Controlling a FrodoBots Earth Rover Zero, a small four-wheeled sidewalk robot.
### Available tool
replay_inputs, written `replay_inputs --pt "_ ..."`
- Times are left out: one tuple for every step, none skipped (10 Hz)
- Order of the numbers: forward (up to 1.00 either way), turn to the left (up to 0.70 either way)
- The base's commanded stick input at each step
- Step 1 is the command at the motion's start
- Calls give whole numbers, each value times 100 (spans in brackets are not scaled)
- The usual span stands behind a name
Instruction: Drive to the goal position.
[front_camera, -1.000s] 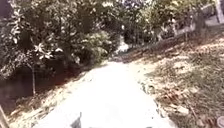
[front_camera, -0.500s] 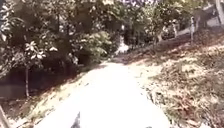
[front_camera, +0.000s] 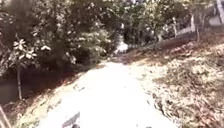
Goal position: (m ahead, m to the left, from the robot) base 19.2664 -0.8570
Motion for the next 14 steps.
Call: replay_inputs --pt "70 0" --pt "70 0" --pt "70 0" --pt "70 0" --pt "70 0" --pt "70 0" --pt "70 0" --pt "70 0" --pt "70 0" --pt "70 0" --pt "70 0" --pt "70 0" --pt "70 0" --pt "70 0"
